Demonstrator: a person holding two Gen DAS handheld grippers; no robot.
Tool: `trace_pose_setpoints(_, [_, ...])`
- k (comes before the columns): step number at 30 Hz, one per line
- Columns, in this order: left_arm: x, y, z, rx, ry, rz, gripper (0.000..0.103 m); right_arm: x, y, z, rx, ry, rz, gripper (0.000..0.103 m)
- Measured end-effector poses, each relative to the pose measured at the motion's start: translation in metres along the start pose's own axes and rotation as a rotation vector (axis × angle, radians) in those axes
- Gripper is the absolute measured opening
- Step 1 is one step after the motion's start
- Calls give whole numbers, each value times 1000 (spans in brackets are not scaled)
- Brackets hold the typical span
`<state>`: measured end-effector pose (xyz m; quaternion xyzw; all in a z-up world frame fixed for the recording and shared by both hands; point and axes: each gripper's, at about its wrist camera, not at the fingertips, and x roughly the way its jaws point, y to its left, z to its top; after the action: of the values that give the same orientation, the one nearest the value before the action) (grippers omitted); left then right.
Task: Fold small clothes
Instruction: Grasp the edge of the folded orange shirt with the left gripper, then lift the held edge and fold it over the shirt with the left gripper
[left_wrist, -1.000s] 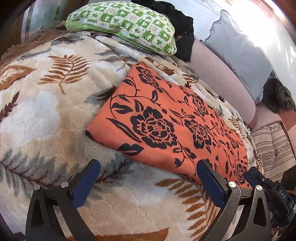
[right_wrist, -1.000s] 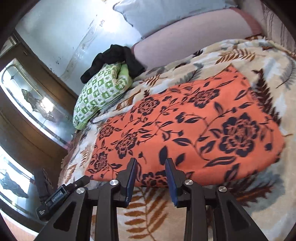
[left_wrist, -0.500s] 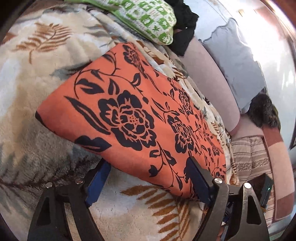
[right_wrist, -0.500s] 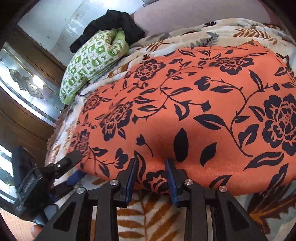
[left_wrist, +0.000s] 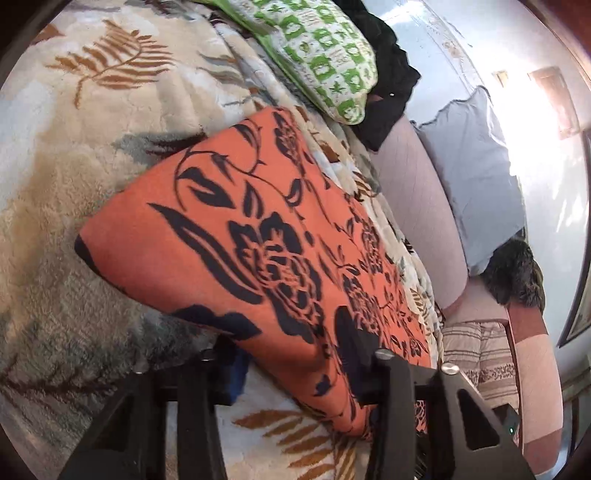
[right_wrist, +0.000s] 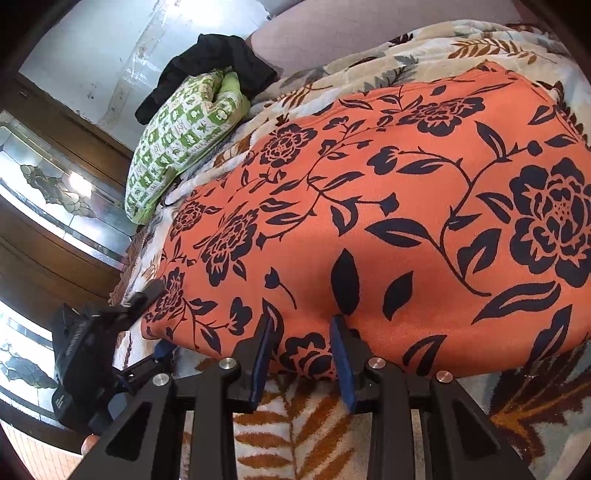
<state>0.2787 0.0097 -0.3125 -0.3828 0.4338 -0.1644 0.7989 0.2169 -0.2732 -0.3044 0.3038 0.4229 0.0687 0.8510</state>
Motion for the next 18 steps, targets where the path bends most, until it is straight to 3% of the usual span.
trace_pose_setpoints(4, [5, 3, 2, -23, -6, 5, 40, -2, -2, -1, -2, -9, 8, 35])
trace_pose_setpoints(6, [8, 4, 2, -42, -8, -11, 50, -3, -6, -1, 20, -13, 23, 35])
trace_pose_setpoints(9, [8, -2, 3, -17, -29, -11, 50, -9, -14, 2, 58, -25, 49, 35])
trace_pose_setpoints(10, [8, -4, 3, -6, -40, -6, 46, -11, -15, 3, 64, -36, 52, 35])
trace_pose_setpoints(11, [6, -7, 3, 8, -57, 1, 32, -16, -16, 4, 68, -53, 53, 35])
trace_pose_setpoints(12, [4, -11, 4, 37, -76, 7, 26, -22, -19, 6, 74, -74, 57, 35])
trace_pose_setpoints(18, [-4, -56, -3, 302, -145, 91, 18, -61, -47, 16, 149, -193, 51, 35])
